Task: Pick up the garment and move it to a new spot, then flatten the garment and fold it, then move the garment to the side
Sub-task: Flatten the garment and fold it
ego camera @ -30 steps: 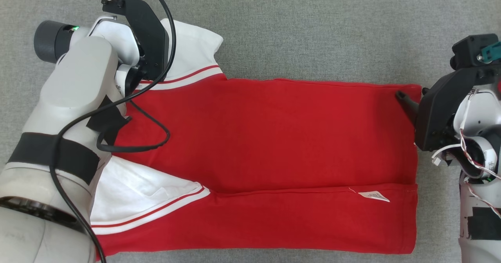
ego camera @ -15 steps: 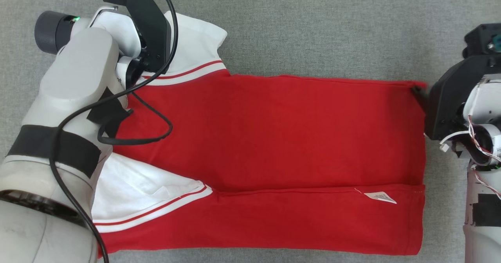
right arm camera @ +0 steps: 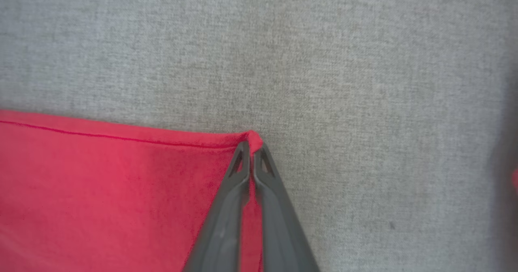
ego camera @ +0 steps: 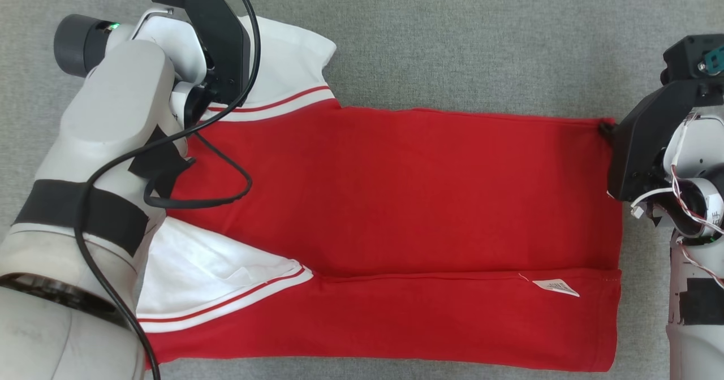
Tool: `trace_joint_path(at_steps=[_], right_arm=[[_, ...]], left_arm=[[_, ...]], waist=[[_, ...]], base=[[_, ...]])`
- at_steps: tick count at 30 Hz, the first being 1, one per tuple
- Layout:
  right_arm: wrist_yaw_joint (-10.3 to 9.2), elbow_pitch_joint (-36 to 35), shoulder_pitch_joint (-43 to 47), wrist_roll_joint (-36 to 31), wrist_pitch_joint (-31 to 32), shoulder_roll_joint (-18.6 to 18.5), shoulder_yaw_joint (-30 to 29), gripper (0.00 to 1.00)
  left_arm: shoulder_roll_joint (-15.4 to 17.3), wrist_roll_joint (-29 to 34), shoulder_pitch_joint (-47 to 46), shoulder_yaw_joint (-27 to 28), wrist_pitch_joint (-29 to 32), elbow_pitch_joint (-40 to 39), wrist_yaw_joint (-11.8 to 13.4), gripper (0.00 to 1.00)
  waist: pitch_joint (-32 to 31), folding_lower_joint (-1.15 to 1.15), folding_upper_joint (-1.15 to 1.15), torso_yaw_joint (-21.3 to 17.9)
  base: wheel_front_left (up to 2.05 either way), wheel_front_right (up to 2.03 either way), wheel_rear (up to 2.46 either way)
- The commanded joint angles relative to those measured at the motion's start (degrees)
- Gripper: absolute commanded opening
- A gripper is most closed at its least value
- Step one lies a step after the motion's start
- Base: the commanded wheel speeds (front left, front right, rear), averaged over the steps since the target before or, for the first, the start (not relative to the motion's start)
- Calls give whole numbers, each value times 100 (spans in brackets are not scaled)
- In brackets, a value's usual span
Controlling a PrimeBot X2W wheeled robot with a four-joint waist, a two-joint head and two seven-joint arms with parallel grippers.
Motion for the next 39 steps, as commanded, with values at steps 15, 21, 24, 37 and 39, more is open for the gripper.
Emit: trace_joint_path(at_steps=[15,21,24,37,39], right_arm=[[0,-855,971,388,-31,-162,25,0],[0,-1119,1411,500,36,-350,-20,0],[0,-1158,1639,513,96,-600,125,0],[0,-957,2054,713,282,-1317,562,0],[0,-950,2103,717,329,-1455,659,0]], left_arm=[[-55,-468,709,163,-1263,-1030,-213,0],[8,-725,1528,259,-1659,-1904,-261,0],[22,-1063,2088,392,-1746,-2481,-306,0],[727,-1603,3926,523,-1300,-4486,109,0],[789,-1682,4185,502,-1208,-4765,188,0]], waist=[[-653,0,0,497],[-958,0,0,781],[-1082,0,0,877],[-1525,0,0,1089],[-1569,0,0,1095]], base=[[0,0,0],[0,0,0],[0,0,0],[0,0,0],[0,0,0]])
